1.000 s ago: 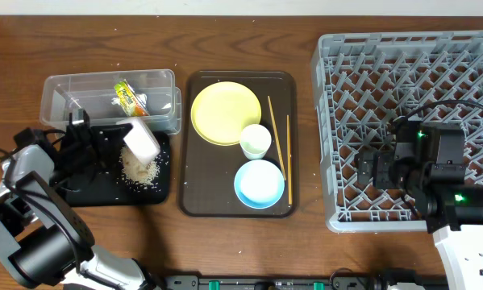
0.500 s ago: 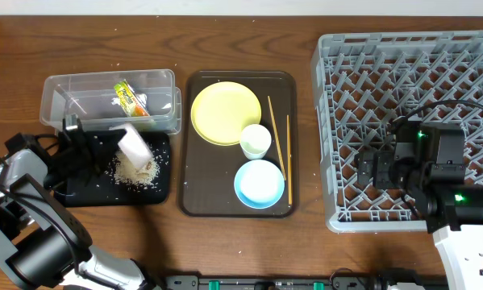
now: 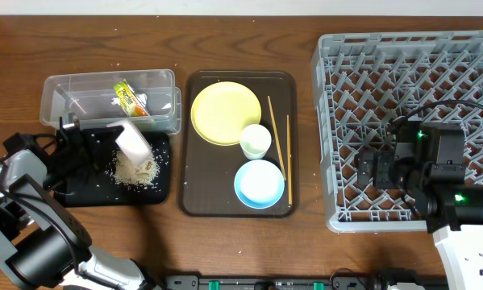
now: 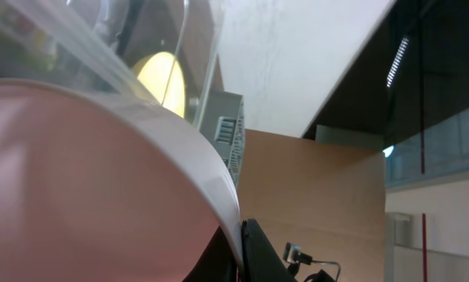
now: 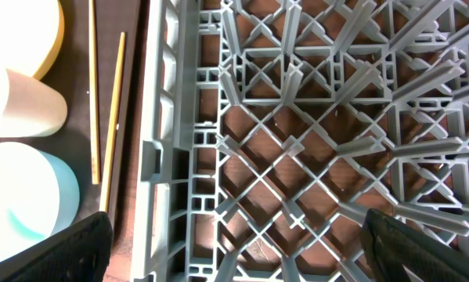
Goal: Sort waste into correct bins and load items into the dishwasher rack
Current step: 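Tip the rice bowl over the black tray to dump the rice, then return the emptied bowl to the brown tray and release it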
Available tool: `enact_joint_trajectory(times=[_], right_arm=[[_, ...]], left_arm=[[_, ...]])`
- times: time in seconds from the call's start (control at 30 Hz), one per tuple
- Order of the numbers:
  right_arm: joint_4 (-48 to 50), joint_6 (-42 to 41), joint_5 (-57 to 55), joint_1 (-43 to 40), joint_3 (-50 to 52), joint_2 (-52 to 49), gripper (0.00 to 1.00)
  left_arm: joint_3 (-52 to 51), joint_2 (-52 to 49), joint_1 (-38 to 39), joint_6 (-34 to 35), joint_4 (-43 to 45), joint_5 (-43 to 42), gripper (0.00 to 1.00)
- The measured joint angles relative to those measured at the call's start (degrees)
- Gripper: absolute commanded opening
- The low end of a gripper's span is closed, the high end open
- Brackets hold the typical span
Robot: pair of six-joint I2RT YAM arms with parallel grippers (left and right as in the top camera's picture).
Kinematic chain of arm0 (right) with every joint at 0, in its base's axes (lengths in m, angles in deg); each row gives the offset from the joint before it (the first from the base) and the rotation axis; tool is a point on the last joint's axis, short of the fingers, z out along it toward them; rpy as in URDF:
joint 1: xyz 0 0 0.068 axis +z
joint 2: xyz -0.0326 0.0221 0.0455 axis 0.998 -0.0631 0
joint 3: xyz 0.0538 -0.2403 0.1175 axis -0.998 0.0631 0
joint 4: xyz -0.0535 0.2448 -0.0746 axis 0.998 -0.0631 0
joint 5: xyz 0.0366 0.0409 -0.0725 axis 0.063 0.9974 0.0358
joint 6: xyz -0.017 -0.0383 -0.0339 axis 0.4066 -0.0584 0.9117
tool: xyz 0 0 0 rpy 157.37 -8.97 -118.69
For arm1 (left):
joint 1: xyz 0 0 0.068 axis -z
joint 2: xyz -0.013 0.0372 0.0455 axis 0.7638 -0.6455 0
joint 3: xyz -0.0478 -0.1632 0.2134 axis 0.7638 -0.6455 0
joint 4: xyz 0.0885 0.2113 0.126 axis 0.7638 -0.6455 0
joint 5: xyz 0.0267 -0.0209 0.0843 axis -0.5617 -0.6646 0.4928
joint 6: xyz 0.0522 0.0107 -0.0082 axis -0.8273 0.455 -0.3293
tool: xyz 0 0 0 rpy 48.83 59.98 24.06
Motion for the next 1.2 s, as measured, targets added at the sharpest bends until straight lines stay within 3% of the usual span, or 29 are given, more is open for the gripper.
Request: enact_joint_trajectory(times=[0.6,0.87,1.2], right_arm=[[0.0,0.0,0.0,0.0,0.0,0.0,0.99],[0.0,0.0,0.0,0.0,0.0,0.0,0.99],[0.0,0.0,0.0,0.0,0.0,0.0,0.99]], left_arm=[[0.0,4.3,2.4,0.8,1.3,0.1,0.06],[0.0,16.5,9.9,1.4,-1.9,14.6,0.06],[0.0,20.7,34.8,1.4,-3.0,40.3,0.06]])
